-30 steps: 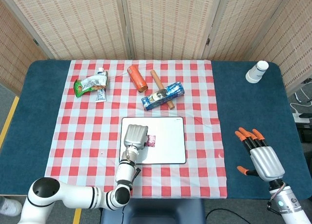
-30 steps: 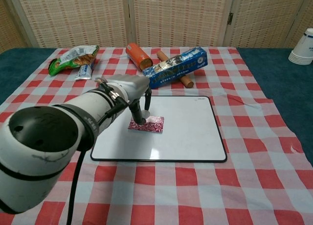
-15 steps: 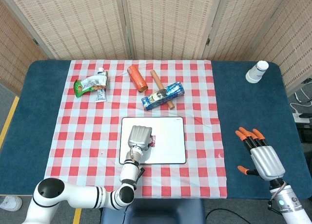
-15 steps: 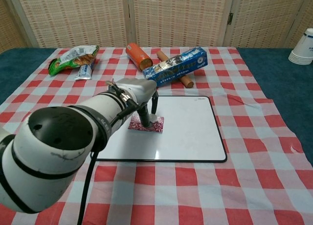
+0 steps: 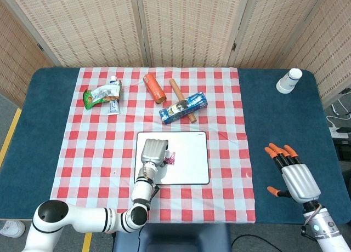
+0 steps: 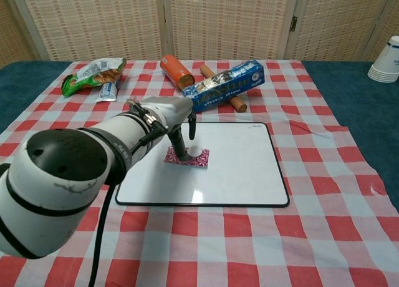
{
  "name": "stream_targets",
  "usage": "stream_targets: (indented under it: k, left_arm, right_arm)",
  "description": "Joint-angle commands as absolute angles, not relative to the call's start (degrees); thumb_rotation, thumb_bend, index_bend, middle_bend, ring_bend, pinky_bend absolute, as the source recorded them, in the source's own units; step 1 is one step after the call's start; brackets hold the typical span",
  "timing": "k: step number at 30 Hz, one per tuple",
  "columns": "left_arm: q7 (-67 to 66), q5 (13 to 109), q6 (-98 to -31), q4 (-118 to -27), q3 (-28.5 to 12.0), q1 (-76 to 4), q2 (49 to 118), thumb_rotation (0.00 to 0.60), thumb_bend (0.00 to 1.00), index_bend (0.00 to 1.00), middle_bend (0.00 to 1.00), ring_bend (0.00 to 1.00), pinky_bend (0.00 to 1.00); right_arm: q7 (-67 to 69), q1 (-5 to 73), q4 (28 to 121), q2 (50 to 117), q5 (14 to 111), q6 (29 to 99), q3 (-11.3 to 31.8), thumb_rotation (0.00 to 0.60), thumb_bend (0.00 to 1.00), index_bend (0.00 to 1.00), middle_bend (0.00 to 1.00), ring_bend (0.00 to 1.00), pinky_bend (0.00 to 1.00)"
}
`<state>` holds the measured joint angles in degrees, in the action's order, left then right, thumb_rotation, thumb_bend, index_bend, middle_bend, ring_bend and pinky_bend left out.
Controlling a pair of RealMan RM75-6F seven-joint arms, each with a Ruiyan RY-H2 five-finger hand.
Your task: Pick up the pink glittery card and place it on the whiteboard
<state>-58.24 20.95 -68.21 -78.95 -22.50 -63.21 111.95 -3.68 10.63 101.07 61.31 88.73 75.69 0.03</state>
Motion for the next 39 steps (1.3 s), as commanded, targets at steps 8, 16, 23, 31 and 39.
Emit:
stream_targets:
  k: [8, 16, 23, 31, 39]
  left_arm:
    - [-52.74, 27.85, -73.88, -93.95, -21.48, -56.35, 100.36, 0.600, 0.22, 0.40, 0.93, 0.98, 0.98]
    - [-19.37, 59.45, -83.54, -102.01, -8.26, -35.78, 84.72, 0.600, 0.22, 0.20, 0.32, 0.40, 0.64]
    - [11.89, 75.03, -88.94, -79.08, 0.45, -23.05, 83.60, 0.600, 0.21, 0.16, 0.17, 0.17, 0.33]
    - [24.96, 76.54, -84.43, -64.79, 2.02, -18.47, 85.74, 0.600, 0.19, 0.10, 0.10, 0.05, 0.20]
    - [30.54, 77.65, -83.46, -61.00, -0.56, -16.93, 87.01, 0.600, 0.19, 0.11, 0.13, 0.05, 0.19]
  right_arm:
    - [-4.09, 10.48, 101.16, 61.43, 89.06, 76.02, -0.10, 0.600, 0.05, 0.00, 0.01, 0.00, 0.00]
    - [-5.54, 10.39, 101.51, 61.90, 89.87, 76.02, -0.62, 0.600, 0.05, 0.00, 0.01, 0.00, 0.00]
    - [-7.68, 10.09, 101.89, 62.60, 89.98, 76.34, -0.84, 0.600, 0.05, 0.00, 0.01, 0.00, 0.00]
    - [-9.81, 9.49, 102.23, 63.50, 89.70, 77.47, -0.58, 0.600, 0.05, 0.00, 0.01, 0.00, 0.00]
    - [-12.03, 10.13, 102.20, 64.52, 86.57, 75.98, 0.61, 0.600, 0.05, 0.00, 0.01, 0.00, 0.00]
